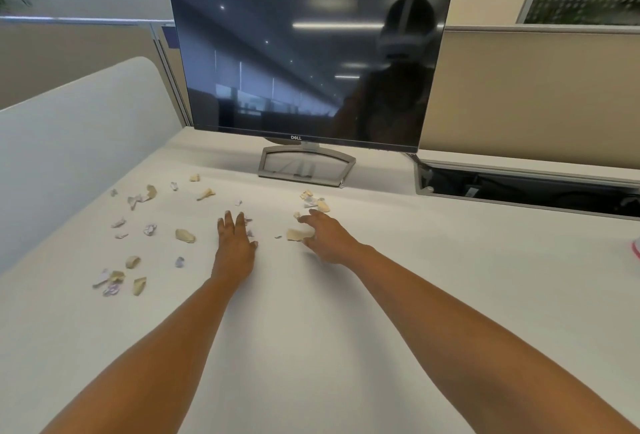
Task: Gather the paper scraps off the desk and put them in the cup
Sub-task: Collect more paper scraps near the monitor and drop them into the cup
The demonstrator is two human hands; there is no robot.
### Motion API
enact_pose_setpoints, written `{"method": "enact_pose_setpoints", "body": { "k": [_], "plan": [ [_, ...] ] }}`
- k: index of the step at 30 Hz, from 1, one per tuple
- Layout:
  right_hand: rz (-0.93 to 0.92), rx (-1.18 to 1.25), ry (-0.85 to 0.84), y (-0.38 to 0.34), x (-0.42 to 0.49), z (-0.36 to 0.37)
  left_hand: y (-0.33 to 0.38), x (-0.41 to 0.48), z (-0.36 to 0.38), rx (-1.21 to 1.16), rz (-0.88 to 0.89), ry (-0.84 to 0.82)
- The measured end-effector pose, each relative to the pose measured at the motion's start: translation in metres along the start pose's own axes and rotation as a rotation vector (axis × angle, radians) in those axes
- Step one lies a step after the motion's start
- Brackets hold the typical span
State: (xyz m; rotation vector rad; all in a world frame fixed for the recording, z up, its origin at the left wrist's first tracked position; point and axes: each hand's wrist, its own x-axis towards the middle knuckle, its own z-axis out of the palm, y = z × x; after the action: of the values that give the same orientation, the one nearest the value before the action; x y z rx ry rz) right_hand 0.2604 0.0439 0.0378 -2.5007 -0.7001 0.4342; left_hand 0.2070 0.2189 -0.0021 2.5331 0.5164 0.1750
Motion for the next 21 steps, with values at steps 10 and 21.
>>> {"method": "enact_pose_setpoints", "body": {
  "k": [10,21],
  "plan": [
    [0.08,-0.05,-0.16,-0.014,0.034,0.006,-0.011,0.037,-0.003,0.135,0.136,-0.208],
    [-0.015,-0.217,0.031,-0.019,0.033,0.033,-0.004,0.025,0.003,0.151,0.168,0.031]
  ]
}}
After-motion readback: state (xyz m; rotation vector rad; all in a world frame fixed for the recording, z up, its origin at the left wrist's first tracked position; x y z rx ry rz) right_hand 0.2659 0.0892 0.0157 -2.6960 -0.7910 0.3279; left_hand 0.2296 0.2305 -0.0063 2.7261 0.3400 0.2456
